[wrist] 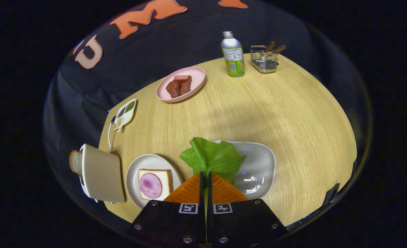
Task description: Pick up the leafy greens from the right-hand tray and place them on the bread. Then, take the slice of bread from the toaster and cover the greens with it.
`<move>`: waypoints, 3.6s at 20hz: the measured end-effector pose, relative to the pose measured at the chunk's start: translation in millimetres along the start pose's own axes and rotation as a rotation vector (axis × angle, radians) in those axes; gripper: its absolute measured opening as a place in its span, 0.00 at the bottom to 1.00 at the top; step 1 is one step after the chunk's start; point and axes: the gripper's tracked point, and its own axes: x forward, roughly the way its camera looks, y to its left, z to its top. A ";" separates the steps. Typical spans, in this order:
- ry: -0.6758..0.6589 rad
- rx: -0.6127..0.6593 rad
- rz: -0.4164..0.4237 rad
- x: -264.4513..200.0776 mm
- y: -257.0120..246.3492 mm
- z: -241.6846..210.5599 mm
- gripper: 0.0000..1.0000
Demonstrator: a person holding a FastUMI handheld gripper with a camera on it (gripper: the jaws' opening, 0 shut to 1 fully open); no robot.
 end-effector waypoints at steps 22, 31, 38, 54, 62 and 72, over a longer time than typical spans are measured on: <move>0.123 -0.282 0.079 54.0 114.8 -52.8 0.06; 0.107 -0.241 0.135 32.9 133.0 -44.8 0.33; -0.008 -0.304 0.190 -28.5 183.3 5.5 0.57; 0.021 -0.502 0.252 -60.1 361.6 20.2 0.93; 0.113 -0.542 0.136 -29.7 394.3 14.2 0.85; 0.228 -0.457 0.011 0.1 378.6 -11.5 0.39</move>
